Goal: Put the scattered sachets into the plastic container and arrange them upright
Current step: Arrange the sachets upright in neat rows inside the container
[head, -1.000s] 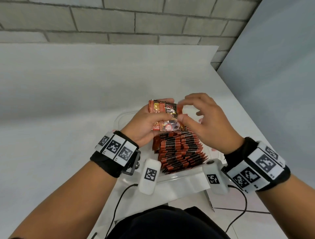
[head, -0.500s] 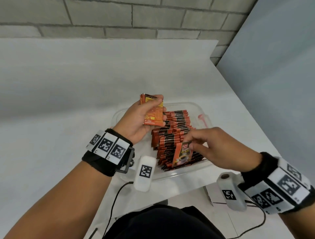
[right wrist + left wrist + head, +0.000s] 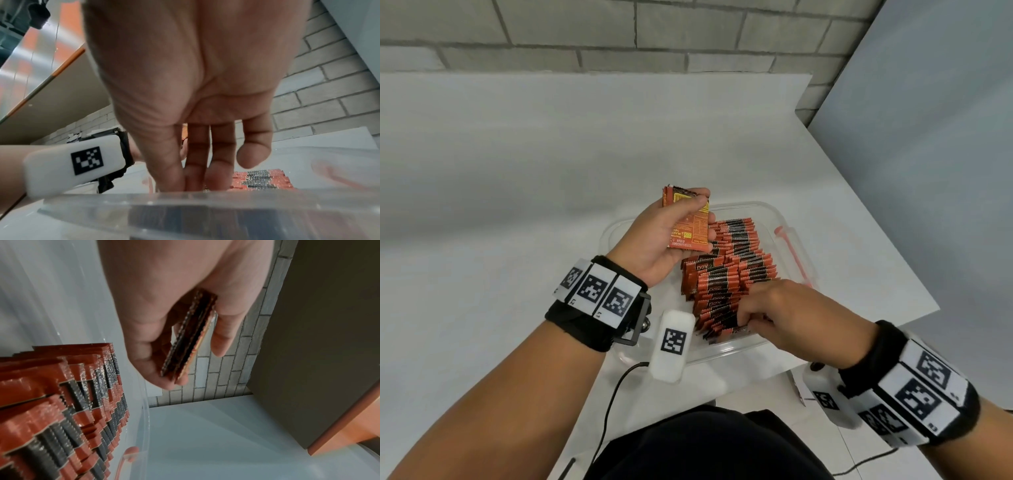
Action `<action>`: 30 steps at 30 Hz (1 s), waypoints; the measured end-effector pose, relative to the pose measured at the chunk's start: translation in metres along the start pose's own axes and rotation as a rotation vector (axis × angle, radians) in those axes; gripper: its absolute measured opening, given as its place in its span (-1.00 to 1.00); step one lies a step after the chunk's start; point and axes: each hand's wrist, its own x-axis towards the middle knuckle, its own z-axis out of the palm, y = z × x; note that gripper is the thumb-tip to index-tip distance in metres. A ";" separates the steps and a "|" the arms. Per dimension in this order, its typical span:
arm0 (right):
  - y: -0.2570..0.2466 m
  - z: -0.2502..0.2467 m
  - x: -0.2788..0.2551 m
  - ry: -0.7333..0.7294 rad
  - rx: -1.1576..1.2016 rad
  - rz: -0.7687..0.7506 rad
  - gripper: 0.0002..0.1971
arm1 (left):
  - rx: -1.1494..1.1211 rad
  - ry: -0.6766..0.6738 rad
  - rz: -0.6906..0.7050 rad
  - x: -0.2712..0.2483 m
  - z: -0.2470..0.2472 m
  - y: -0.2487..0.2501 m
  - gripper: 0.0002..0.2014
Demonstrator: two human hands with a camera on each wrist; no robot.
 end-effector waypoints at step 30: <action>0.010 -0.040 0.016 0.472 0.544 0.261 -0.58 | 0.138 -0.181 -0.085 -0.006 0.013 -0.008 -0.54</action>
